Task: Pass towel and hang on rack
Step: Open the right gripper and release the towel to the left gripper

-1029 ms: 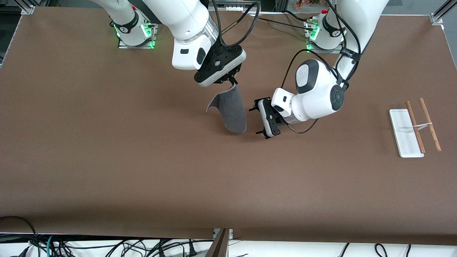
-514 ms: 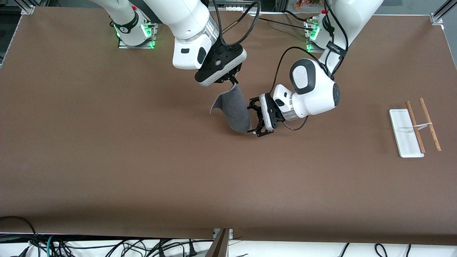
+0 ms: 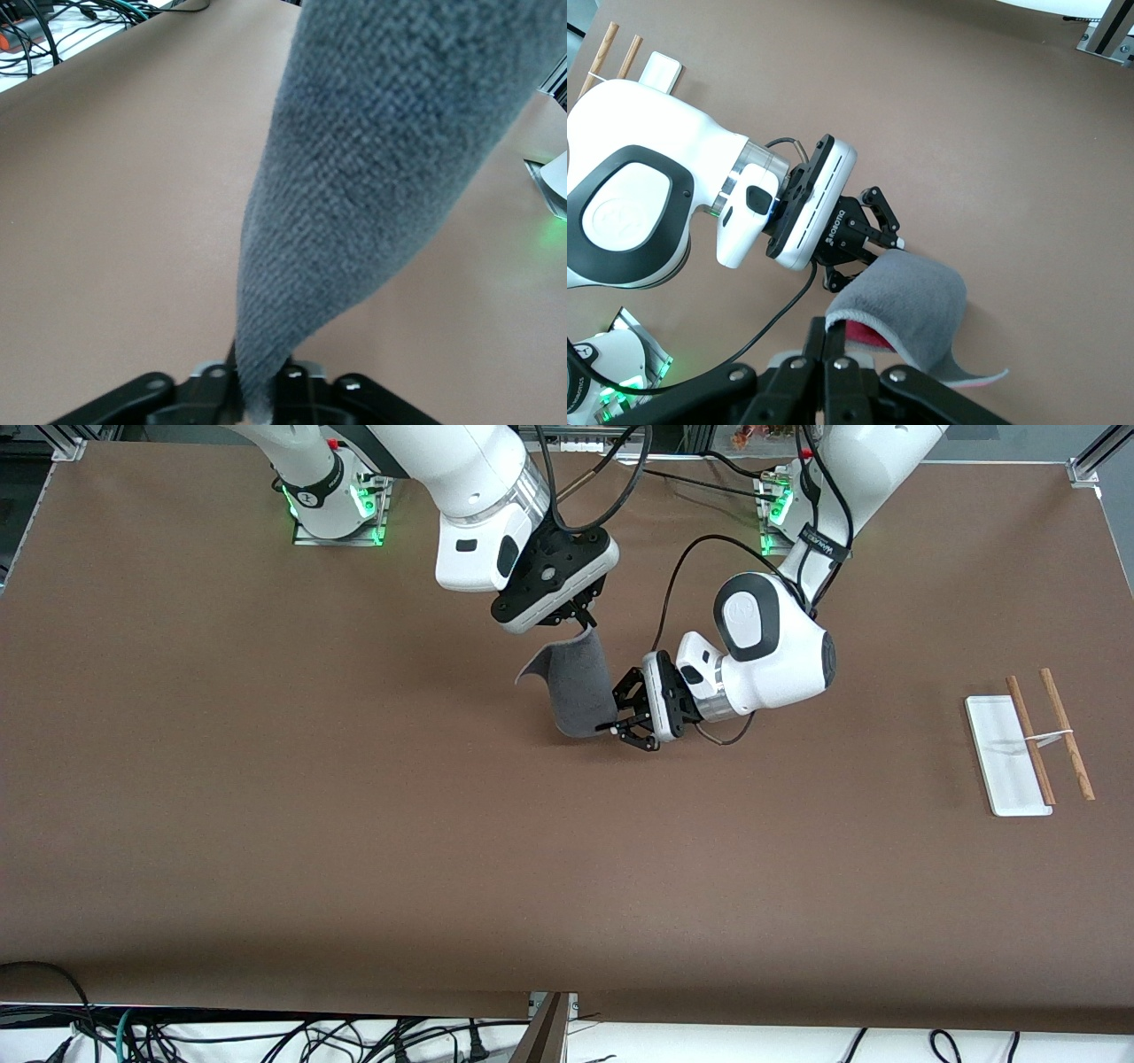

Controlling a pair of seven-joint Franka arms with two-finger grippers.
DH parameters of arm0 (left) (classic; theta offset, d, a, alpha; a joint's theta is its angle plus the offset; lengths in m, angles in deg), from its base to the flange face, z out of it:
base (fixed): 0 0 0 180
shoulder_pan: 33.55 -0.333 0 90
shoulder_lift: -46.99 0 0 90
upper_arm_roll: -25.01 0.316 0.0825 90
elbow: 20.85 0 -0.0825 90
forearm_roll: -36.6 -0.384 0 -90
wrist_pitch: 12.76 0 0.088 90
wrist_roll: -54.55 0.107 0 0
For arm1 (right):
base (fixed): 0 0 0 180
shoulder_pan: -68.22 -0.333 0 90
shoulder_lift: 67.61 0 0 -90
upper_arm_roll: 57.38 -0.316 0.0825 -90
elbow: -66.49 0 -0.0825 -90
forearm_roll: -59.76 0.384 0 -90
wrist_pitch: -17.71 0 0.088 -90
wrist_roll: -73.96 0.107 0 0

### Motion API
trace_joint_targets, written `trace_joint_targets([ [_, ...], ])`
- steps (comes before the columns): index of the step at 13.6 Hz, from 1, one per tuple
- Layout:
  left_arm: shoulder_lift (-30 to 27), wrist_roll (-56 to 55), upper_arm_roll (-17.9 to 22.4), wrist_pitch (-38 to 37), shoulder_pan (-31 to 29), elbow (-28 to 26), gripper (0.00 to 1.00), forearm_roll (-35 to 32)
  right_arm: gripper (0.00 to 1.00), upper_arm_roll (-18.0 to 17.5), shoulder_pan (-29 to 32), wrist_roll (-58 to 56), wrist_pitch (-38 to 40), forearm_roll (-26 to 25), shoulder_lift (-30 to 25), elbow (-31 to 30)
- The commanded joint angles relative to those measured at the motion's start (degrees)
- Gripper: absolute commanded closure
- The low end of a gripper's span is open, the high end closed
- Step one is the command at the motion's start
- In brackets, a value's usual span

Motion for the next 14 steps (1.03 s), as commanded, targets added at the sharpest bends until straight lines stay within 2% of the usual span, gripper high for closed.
trace_joint_targets([
  [1,0.2,2.3,-0.1,0.8,0.2,0.4,1.0,2.3,1.0,-0.4,0.2,0.0,0.3,0.4,0.1,1.0],
  [5,-0.1,2.2,0.0,0.6,-0.4,0.5,1.0,2.2,1.0,-0.4,0.2,0.1,0.3,0.5,0.1,1.0],
  [6,0.1,2.2,0.0,0.6,-0.4,0.5,1.0,2.2,0.84,-0.4,0.3,0.1,0.3,0.5,0.1,1.0],
  [8,0.0,2.2,0.0,0.6,-0.5,0.6,1.0,1.9,0.0,-0.4,0.5,-0.5,0.4,0.5,0.0,1.0],
  [13,-1.3,1.8,0.5,0.5,-0.6,0.7,1.0,1.2,0.0,-0.2,0.5,-0.3,1.1,0.4,-0.6,1.0],
  [14,-1.5,1.7,0.7,0.5,-0.6,0.8,1.0,-0.9,0.0,0.2,0.6,-0.1,1.2,0.5,-0.6,1.0],
])
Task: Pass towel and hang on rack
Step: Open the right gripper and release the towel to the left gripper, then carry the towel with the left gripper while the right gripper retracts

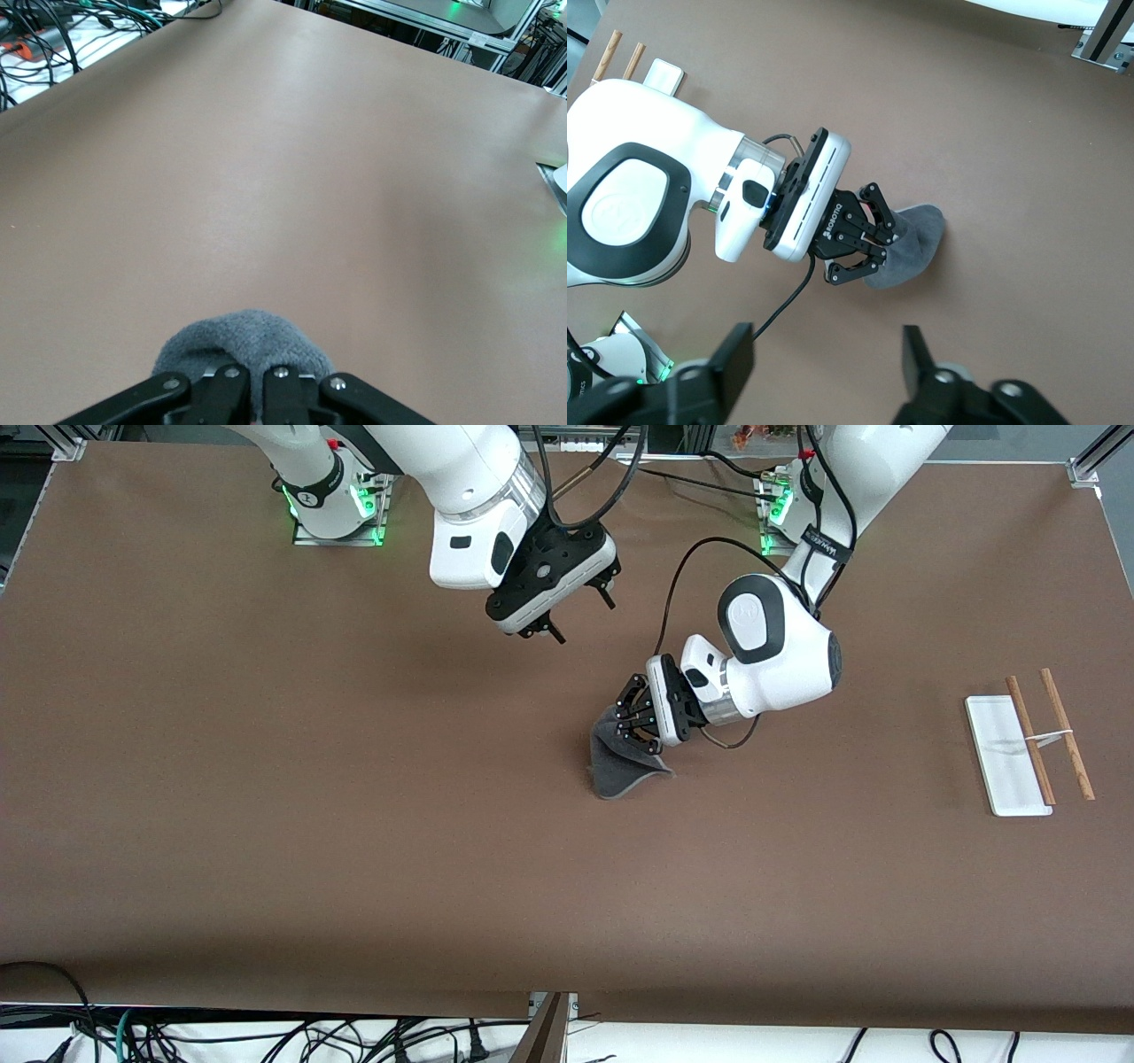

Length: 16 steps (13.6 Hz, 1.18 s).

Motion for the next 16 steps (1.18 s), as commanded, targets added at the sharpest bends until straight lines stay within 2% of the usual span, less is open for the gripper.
trace_joint_targets([
  [1,-1.5,1.3,0.5,-0.4,-0.9,1.0,1.0,-4.2,0.0,0.5,0.3,-0.1,1.3,0.4,-0.8,0.5],
  [4,-1.3,-3.5,1.1,-6.2,-3.9,4.3,1.0,-14.9,0.0,1.7,1.7,-0.2,4.9,-0.3,-1.2,0.5],
  [7,-1.0,-12.1,2.5,-15.8,-6.0,9.6,1.0,-31.6,0.0,5.6,1.8,0.2,9.9,-0.4,-1.3,0.5],
  [9,-0.8,-14.0,3.7,-22.7,-8.0,13.3,1.0,-39.3,0.0,8.2,3.1,-0.6,11.2,-0.3,-1.4,0.4],
  [12,0.0,-14.1,6.3,-32.7,-11.8,16.9,1.0,-45.5,0.0,8.7,8.3,-0.3,19.3,-1.0,-3.4,0.1],
  [14,0.1,-14.0,10.5,-38.6,-12.2,21.2,1.0,-52.7,0.0,11.7,9.8,-0.6,19.6,-5.6,-5.8,-3.2],
  [16,0.1,-13.7,13.4,-42.1,-13.8,22.5,1.0,-56.4,0.0,12.3,12.7,-1.2,19.7,-8.2,-7.8,-7.2],
])
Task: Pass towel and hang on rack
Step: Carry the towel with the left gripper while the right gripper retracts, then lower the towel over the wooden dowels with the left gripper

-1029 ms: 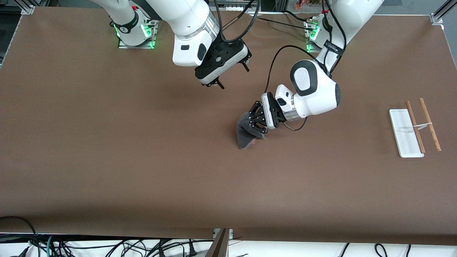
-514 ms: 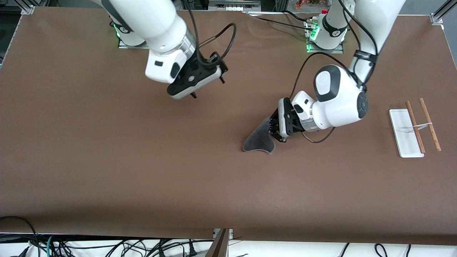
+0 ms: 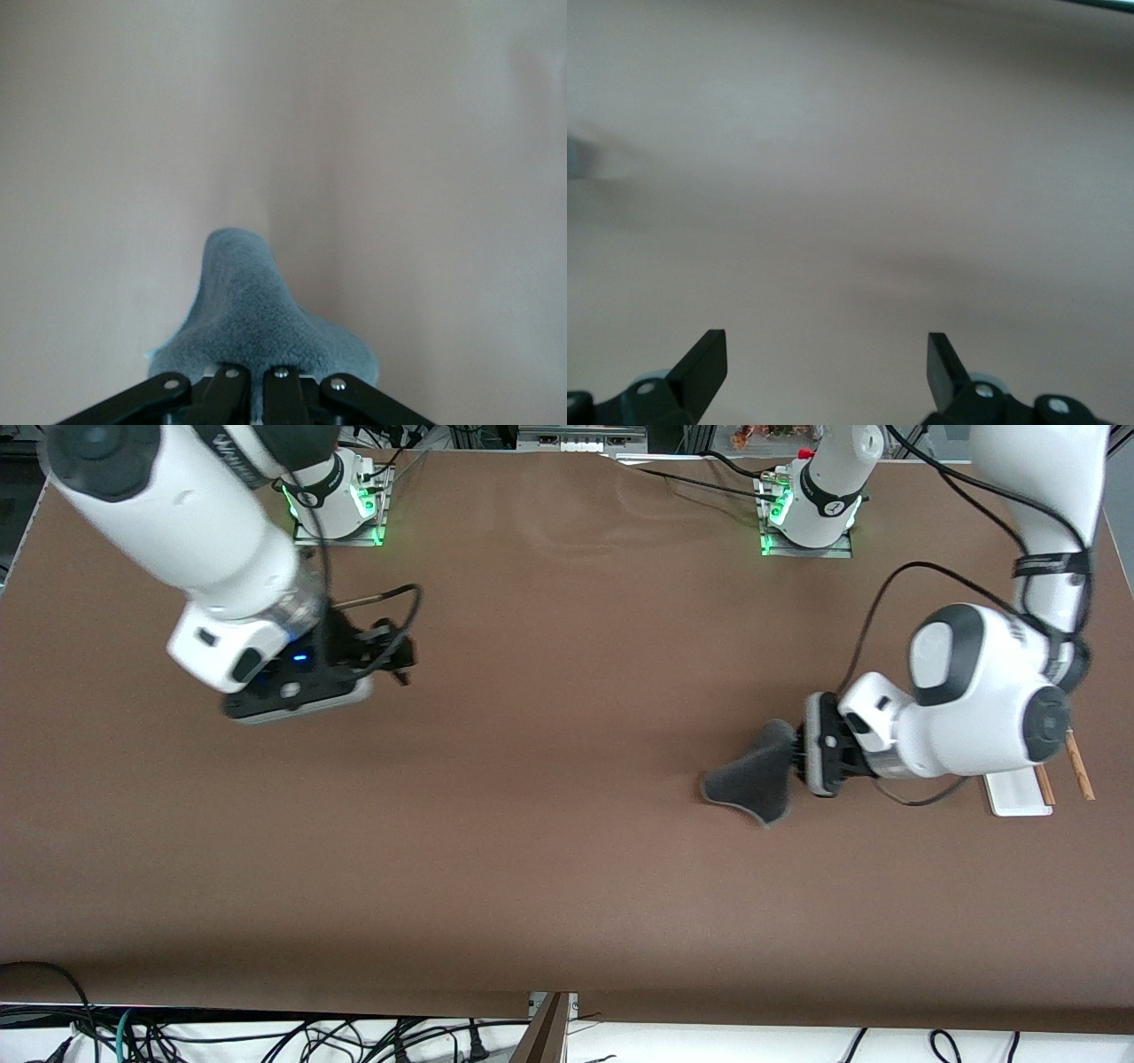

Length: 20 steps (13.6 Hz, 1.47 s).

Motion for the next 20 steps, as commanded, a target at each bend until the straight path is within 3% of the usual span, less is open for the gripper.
trace_joint_targets([
  [1,0.9,-0.4,2.8,-4.6,-2.4,3.5,1.0,-5.5,0.0,1.3,3.4,-0.5,0.1,-2.8,-4.7,-7.3],
  [3,0.8,-0.6,2.9,-7.2,-5.4,5.1,1.0,-9.4,0.0,3.6,6.2,-0.8,0.1,-2.8,-7.7,-9.8],
  [7,1.0,-0.2,2.9,-8.4,-12.1,5.9,1.0,-17.8,0.0,4.0,11.2,-0.9,0.1,-3.0,-11.0,-11.0],
  [15,2.6,6.8,2.9,-7.2,-23.6,5.8,1.0,-33.4,0.0,6.6,16.2,-16.0,6.1,-2.6,-14.0,-13.6],
  [20,5.6,14.6,2.9,-0.2,-31.2,6.1,1.0,-34.8,0.0,5.9,16.4,-15.1,7.3,-2.2,-15.5,-16.2],
])
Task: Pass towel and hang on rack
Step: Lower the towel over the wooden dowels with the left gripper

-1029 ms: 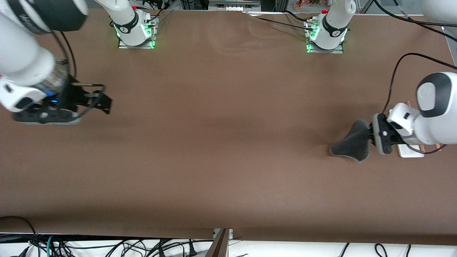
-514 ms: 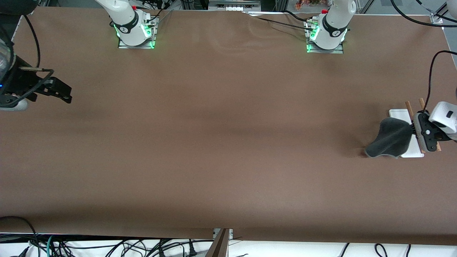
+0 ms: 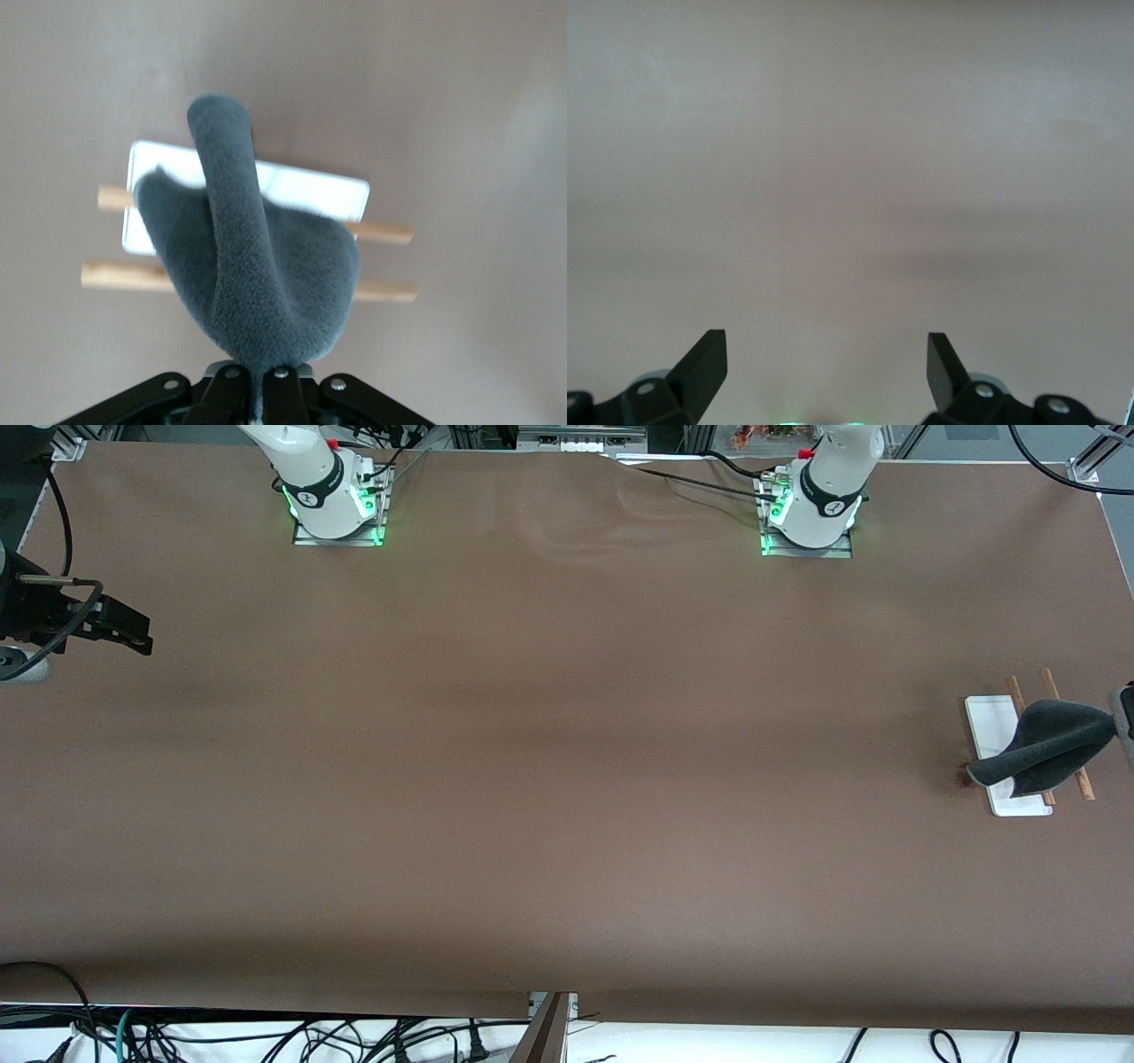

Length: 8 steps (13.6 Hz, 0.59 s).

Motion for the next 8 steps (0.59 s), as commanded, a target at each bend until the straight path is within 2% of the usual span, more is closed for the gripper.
trace_joint_targets([
  [1,3.2,3.2,-0.9,2.0,-3.0,2.0,1.0,-1.2,0.0,-0.7,0.5,-0.6,0.2,0.4,-1.9,-2.6],
  [3,4.5,5.3,-0.9,5.1,-5.5,2.1,1.0,-0.8,0.0,-0.7,0.5,-0.6,0.3,0.4,-1.9,-3.2],
  [8,8.3,5.6,-1.0,7.5,-8.4,3.3,1.0,0.4,0.0,0.4,0.6,-1.2,0.0,-0.1,-2.1,-2.3],
])
